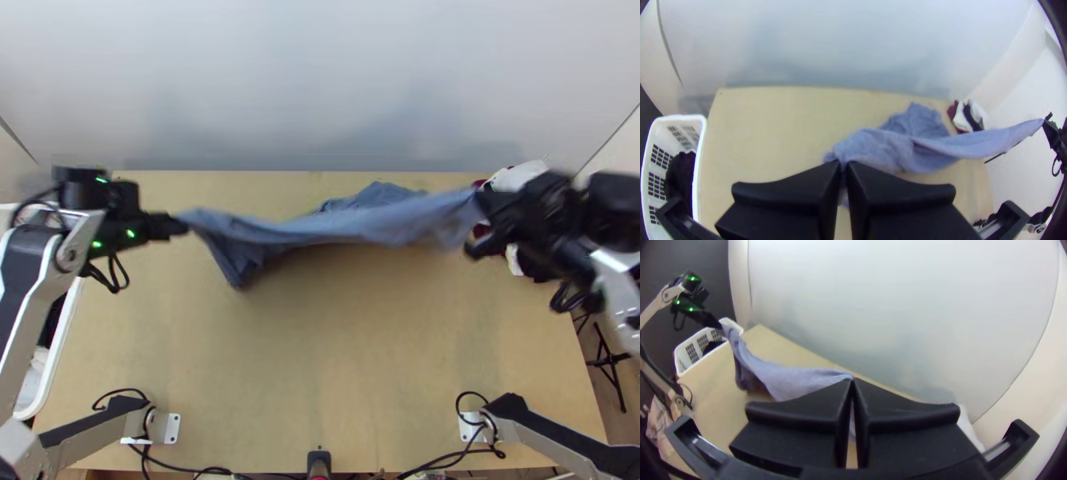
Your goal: Fold the t-shirt
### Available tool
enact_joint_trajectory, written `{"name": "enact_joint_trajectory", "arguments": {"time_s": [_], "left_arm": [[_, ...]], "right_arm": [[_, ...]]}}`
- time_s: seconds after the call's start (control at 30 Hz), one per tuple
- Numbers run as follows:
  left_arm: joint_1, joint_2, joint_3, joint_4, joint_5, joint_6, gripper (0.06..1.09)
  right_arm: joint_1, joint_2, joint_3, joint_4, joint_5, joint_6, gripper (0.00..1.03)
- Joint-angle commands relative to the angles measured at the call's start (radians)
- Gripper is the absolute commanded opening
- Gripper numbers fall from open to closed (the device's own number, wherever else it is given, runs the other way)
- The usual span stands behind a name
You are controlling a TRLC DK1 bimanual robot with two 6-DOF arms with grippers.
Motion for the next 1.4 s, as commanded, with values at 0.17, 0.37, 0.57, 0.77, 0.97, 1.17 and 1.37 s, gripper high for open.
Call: {"name": "enact_joint_trajectory", "arguments": {"time_s": [0.17,0.37,0.57,0.77,0.97,1.17,1.37], "left_arm": [[0.005,-0.213,0.006,0.745,-0.096,-0.082,0.13],[0.008,-0.282,-0.073,0.94,-0.188,-0.013,0.11],[-0.01,-0.502,-0.344,0.998,-0.156,0.101,0.15],[-0.056,-0.638,-0.445,1.007,-0.136,0.225,0.15],[-0.018,-0.658,-0.375,1.024,-0.157,0.193,0.14],[0.051,-0.648,-0.221,1.038,-0.236,0.136,0.1],[0.05,-0.623,-0.065,0.997,-0.262,0.127,0.1]], "right_arm": [[-0.154,0.245,0.613,-0.003,0.005,0.206,0.03],[-0.189,0.267,0.652,-0.006,0.006,0.246,0.03],[-0.194,0.258,0.69,-0.006,0.006,0.233,0.03],[-0.188,0.232,0.71,-0.004,0.005,0.241,0.03],[-0.183,0.143,0.716,0.008,0.005,0.37,0.03],[-0.225,0.049,0.728,0.062,0.009,0.441,0.03],[-0.244,0.006,0.767,0.137,0.026,0.425,0.03]]}}
